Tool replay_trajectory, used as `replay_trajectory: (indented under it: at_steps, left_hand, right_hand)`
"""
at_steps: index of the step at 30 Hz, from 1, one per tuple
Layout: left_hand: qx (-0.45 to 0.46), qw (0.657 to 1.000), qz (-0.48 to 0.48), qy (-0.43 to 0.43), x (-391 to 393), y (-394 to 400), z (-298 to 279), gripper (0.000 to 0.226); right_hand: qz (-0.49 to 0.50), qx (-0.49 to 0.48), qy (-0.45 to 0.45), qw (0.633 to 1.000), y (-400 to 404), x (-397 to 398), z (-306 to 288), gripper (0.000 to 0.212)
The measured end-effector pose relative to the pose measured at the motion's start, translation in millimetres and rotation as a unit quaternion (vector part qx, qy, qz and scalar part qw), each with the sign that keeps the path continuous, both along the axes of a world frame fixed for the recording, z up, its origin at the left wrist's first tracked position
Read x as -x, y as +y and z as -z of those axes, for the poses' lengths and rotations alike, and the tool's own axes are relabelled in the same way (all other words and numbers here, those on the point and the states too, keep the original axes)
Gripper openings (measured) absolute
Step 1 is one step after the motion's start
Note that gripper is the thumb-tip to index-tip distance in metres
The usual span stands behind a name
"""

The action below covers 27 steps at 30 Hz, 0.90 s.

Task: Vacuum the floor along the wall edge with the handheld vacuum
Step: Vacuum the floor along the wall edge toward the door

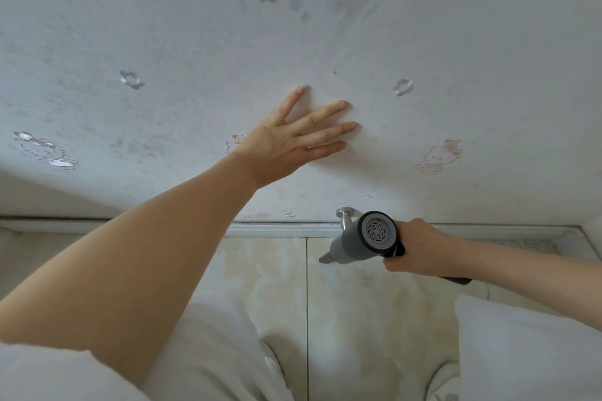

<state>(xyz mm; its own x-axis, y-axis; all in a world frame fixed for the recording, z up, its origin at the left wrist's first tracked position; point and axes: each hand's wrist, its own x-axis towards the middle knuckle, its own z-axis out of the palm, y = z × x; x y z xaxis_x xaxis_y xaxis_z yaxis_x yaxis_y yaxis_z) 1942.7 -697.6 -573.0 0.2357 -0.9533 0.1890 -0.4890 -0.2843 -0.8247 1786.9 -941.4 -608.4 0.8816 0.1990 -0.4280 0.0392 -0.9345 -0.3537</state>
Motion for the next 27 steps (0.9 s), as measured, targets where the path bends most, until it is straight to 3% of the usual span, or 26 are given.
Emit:
replay_trajectory:
  at_steps: [19,27]
  left_hand:
    - [0.026,1.0,0.007,-0.007,-1.9,-1.6,6.6,0.07]
    - [0.029,1.0,0.008,0.0,-0.9,-1.5,6.0,0.067]
  right_hand:
    - [0.0,-0.016,-0.009,1.0,-0.5,-1.3,6.1,0.034]
    - [-0.008,-0.049,-0.031,0.998,7.8,-8.6,11.9,0.052]
